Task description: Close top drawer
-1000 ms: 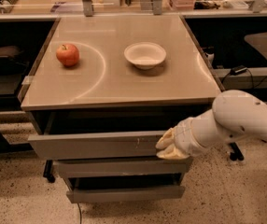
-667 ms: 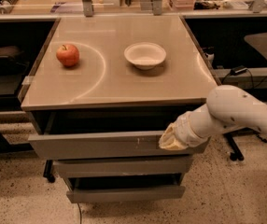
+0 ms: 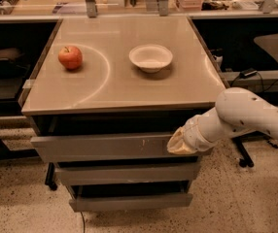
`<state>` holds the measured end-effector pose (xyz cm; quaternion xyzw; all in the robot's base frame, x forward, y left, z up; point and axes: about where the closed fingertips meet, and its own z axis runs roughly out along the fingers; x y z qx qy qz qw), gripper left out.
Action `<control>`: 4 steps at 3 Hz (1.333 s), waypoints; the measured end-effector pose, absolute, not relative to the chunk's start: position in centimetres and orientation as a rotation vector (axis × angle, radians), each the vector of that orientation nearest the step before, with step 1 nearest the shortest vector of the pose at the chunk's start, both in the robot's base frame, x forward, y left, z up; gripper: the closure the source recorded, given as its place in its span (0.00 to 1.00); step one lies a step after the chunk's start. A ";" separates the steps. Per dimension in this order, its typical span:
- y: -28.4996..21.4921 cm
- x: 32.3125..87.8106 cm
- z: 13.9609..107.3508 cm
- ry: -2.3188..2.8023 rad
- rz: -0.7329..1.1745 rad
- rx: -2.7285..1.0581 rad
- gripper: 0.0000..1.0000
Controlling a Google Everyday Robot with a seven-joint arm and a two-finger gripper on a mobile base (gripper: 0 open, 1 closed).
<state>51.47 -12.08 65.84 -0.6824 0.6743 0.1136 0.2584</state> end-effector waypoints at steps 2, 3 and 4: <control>-12.4 48.1 66.6 1.799 0.349 -1.873 0.16; -15.4 43.3 67.5 1.839 0.356 -1.837 0.00; -15.4 43.4 67.5 1.838 0.357 -1.838 0.00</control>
Offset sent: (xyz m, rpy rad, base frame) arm -0.0934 -0.0111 0.0211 0.0495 0.0356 0.0893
